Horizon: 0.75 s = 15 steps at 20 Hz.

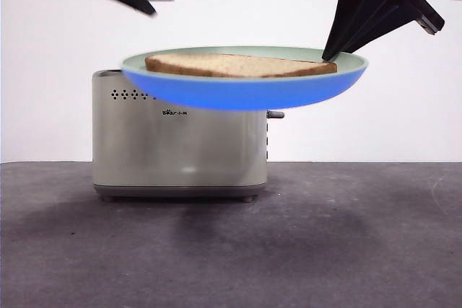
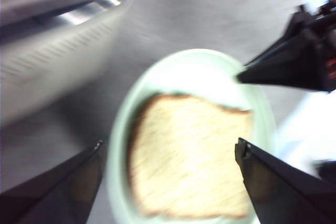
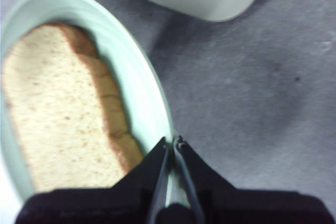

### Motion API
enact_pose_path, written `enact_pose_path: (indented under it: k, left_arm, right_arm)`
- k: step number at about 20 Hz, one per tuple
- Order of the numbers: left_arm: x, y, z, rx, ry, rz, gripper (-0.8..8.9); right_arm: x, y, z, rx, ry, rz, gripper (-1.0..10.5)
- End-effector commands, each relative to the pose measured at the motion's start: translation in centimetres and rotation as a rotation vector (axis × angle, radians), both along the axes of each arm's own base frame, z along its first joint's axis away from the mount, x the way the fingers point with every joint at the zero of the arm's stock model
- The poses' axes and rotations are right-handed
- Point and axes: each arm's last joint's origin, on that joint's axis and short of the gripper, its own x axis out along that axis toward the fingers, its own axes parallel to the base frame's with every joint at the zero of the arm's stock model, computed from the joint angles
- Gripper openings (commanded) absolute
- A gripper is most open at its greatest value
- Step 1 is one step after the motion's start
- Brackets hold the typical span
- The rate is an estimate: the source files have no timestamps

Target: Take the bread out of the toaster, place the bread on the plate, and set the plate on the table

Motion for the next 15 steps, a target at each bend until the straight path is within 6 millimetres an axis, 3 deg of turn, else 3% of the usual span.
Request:
enact_pose_path:
  k: [1, 5, 9, 12, 15]
  left_arm:
    - [-0.8, -0.1, 2.4, 0.080, -0.127, -0.034, 4.09]
    - [-3.4, 0.6, 7.2, 0.053, -0.321, -0.028, 4.09]
    - [-7.7, 3.5, 11.0, -0.056, -0.516, 0.020, 4.09]
    - [-11.3, 6.3, 13.0, -0.134, -0.644, 0.065, 4.09]
    - [-14.1, 8.5, 14.1, -0.188, -0.737, 0.109, 4.09]
  right_arm:
    - [0.2, -0.4, -0.1, -0.010, -0.006, -0.034, -0.1]
    - [0.9, -2.7, -0.5, -0.057, 0.023, -0.105, -0.1]
    - [1.8, -5.6, -1.4, -0.113, 0.076, -0.194, -0.1]
    - [2.9, -6.8, -2.5, -0.124, 0.119, -0.235, -0.1]
    - [4.3, -6.8, -4.9, -0.147, 0.199, -0.218, -0.1]
